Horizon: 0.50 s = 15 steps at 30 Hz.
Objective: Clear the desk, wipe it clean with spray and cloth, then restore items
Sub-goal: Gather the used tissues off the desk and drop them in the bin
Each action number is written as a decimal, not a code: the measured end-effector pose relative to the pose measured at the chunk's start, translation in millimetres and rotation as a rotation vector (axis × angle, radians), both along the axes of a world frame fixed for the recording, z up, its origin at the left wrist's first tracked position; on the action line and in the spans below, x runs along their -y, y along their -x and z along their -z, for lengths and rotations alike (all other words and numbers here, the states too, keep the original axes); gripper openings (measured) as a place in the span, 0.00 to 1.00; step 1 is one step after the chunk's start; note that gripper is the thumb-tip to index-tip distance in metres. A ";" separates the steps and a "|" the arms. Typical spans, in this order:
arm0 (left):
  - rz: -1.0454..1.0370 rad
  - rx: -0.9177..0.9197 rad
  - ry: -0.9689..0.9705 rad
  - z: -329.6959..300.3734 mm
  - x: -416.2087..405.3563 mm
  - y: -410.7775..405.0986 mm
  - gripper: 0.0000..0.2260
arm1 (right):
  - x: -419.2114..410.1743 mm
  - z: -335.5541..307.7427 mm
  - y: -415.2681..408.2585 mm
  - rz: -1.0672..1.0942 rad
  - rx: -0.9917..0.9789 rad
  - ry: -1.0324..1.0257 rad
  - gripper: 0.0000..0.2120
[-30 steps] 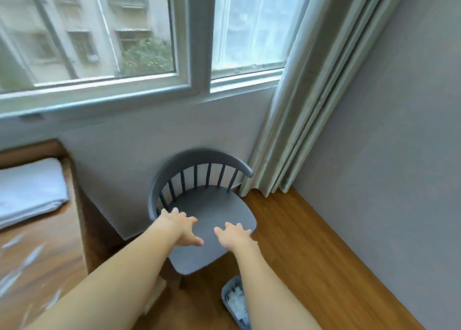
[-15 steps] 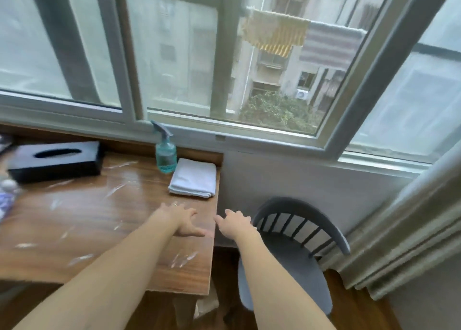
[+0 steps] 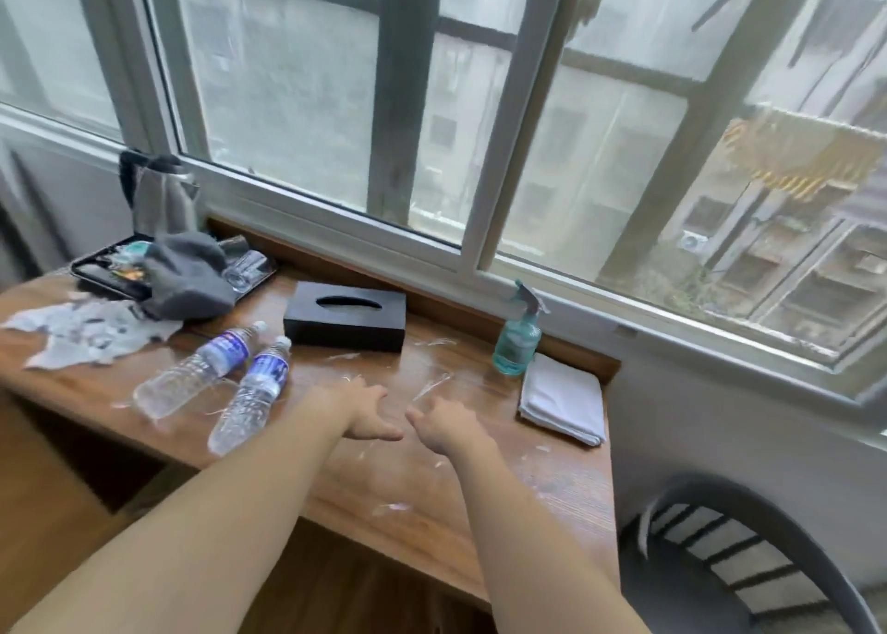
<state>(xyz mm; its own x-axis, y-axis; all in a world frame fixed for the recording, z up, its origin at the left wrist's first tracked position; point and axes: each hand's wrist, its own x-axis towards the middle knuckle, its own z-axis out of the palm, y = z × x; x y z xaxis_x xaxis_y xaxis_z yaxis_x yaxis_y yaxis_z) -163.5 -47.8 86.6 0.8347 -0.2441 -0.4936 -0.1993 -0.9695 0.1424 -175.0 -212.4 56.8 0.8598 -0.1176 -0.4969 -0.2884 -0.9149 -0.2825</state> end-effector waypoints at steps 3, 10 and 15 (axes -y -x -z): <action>0.000 0.049 -0.030 0.6 -49.3 -20.7 0.42 | -50.7 -5.2 -19.4 -0.039 0.033 -0.009 0.32; -0.102 0.078 0.003 -3.0 -131.1 -57.1 0.39 | -132.6 -8.7 -68.8 -0.172 0.061 -0.044 0.32; -0.180 0.096 -0.007 -8.6 -181.7 -77.1 0.39 | -183.1 -8.1 -104.2 -0.289 0.075 -0.089 0.29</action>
<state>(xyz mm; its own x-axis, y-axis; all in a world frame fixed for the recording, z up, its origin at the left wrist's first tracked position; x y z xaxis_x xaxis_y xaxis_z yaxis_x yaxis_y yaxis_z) -86.4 133.9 95.2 0.9077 -0.0834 -0.4113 -0.0348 -0.9917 0.1242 -70.8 -29.3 64.9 0.8861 0.1780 -0.4280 0.0044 -0.9265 -0.3762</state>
